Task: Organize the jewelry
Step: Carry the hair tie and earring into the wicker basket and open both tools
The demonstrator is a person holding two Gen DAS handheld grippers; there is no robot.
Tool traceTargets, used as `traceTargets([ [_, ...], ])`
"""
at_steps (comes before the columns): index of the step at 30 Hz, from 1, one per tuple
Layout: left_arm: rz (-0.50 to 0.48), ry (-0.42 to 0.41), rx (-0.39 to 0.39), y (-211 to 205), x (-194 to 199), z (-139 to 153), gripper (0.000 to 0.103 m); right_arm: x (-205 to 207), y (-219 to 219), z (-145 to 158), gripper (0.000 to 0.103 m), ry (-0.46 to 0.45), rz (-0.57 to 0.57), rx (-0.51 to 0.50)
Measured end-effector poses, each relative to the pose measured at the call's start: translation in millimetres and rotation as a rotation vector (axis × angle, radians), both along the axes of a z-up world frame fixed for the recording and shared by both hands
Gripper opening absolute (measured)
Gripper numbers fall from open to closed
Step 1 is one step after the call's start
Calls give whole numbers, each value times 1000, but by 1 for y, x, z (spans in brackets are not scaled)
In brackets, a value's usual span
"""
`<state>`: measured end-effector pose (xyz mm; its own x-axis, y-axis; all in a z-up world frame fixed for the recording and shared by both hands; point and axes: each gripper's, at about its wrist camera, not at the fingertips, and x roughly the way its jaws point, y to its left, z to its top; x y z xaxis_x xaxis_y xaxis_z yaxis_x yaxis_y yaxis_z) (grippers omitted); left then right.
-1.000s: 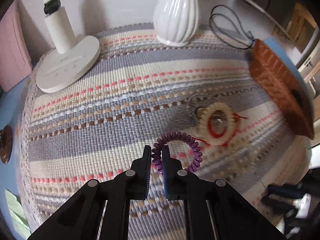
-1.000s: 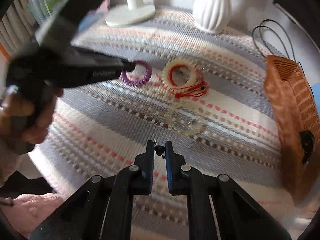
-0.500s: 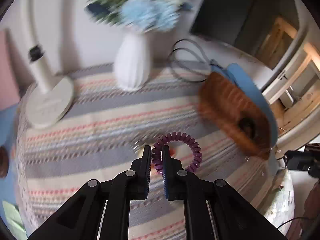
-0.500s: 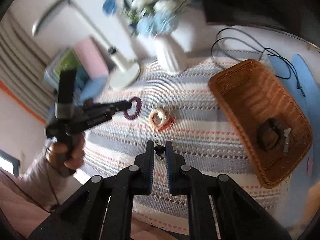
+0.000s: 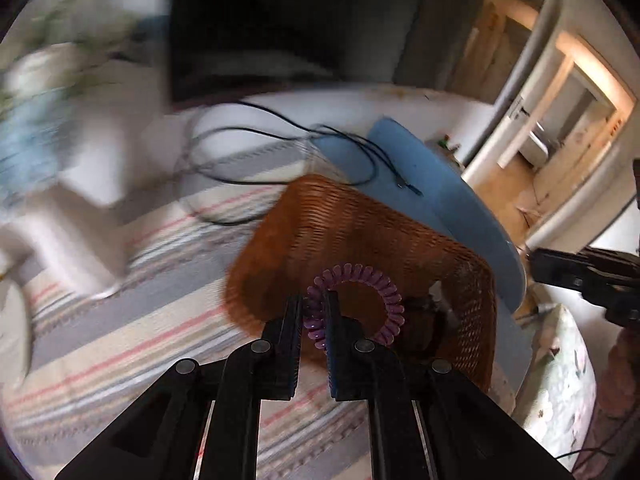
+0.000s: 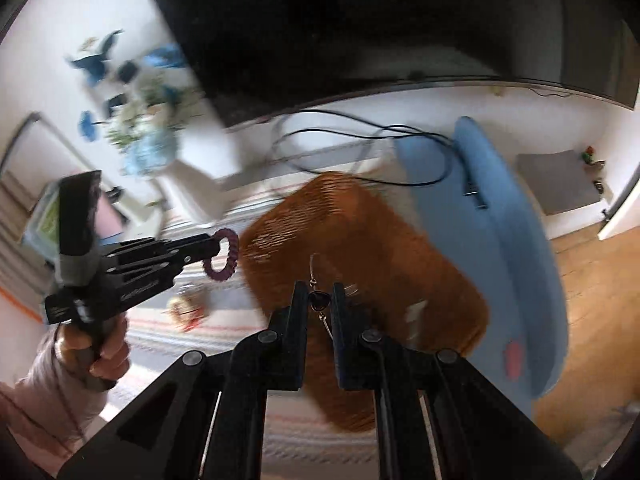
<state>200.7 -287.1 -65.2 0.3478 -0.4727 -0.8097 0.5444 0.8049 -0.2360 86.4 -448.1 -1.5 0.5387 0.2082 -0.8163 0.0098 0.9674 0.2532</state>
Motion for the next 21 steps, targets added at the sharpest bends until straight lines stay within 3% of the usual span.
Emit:
traceTargets([
  [4, -40, 55, 74, -46, 10, -31, 10, 28, -27, -38, 13, 60, -30, -69],
  [9, -52, 127, 132, -75, 15, -71, 10, 47, -33, -73, 13, 121, -18, -63],
  [15, -50, 142, 132, -79, 13, -77, 11, 51, -24, -84, 13, 163, 32, -22],
  [17, -44, 156, 99, -73, 12, -72, 15, 51, -25, -82, 13, 170, 35, 32],
  [19, -34, 173, 64, -61, 11, -63, 36, 50, -33, -73, 17, 159, 27, 110],
  [21, -9, 156, 35, -43, 9, -50, 42, 47, -41, -61, 34, 134, 3, 157],
])
